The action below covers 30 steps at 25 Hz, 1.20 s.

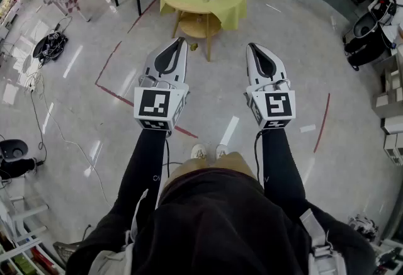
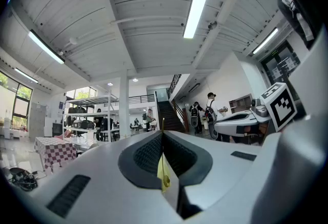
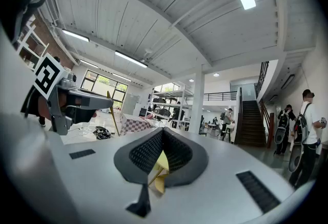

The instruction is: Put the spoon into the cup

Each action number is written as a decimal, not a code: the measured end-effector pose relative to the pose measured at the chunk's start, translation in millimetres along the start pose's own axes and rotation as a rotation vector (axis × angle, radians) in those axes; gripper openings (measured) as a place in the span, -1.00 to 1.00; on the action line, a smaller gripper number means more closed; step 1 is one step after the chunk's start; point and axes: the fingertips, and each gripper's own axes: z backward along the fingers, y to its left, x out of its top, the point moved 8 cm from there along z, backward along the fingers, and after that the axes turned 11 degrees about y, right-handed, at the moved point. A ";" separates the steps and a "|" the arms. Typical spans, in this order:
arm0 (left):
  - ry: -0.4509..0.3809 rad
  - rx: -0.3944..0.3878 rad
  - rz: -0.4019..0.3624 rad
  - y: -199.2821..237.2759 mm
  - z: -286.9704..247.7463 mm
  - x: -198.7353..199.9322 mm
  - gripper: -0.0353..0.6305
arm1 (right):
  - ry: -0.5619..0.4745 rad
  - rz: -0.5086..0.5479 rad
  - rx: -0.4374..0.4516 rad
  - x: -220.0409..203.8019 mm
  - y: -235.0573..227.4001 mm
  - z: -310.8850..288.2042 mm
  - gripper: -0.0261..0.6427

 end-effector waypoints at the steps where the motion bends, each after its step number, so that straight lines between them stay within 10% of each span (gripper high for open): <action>1: 0.000 0.001 -0.001 0.5 0.9 -1.5 -0.84 | 0.001 0.003 -0.004 -3.7 0.2 -0.3 -0.84; 30: -0.006 -0.057 0.014 14.1 -41.3 -17.0 -0.84 | 0.009 -0.037 -0.035 -23.5 -13.7 -24.2 -0.84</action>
